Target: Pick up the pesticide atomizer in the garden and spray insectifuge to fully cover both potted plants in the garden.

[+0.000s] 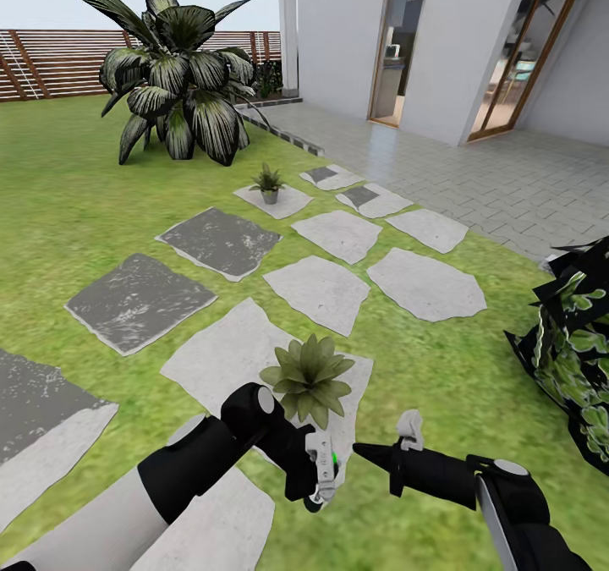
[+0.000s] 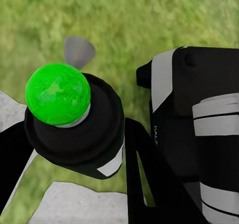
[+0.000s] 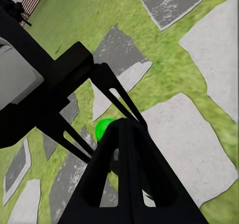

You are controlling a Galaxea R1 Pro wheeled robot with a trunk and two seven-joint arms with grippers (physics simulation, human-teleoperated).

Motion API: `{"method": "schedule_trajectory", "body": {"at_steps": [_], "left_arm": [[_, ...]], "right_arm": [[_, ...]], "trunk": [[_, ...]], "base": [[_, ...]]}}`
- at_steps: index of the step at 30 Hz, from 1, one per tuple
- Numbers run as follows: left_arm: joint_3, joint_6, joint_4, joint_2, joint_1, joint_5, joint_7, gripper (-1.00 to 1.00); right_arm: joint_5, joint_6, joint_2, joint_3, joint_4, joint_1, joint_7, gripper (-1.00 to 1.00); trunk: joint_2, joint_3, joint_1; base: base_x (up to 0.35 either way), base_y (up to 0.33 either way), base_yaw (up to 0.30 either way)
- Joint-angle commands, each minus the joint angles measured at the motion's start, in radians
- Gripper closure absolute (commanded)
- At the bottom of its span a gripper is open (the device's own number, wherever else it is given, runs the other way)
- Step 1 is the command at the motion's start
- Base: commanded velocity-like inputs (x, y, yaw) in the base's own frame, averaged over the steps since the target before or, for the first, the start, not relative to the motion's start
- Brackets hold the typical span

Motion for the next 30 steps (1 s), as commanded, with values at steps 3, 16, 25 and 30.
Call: {"method": "schedule_trajectory", "body": {"at_steps": [3,16,25,30], "left_arm": [[-0.001,0.009,-0.002,0.001,-0.001,-0.004,-0.005,1.0],[0.061,0.014,0.049,-0.001,-0.007,-0.049,0.003,1.0],[0.285,0.015,0.048,-0.003,0.0,-0.051,0.005,1.0],[0.316,0.021,0.043,-0.006,0.035,-0.051,0.238,1.0]], "right_arm": [[0.001,0.008,0.0,-0.008,-0.001,-0.001,0.004,1.0],[0.002,-0.004,0.0,-0.14,-0.001,0.002,0.011,1.0],[0.132,-0.007,0.001,-0.177,-0.002,0.007,0.005,-1.0],[0.392,-0.008,0.011,-0.316,-0.002,0.007,0.001,-1.0]], "trunk": [[0.0,-0.001,0.0],[0.0,-0.001,0.0],[0.0,-0.001,0.0],[0.0,-0.001,0.0]], "base": [[0.0,0.0,0.0],[0.0,0.0,0.0],[0.0,0.0,0.0],[0.0,0.0,0.0]]}}
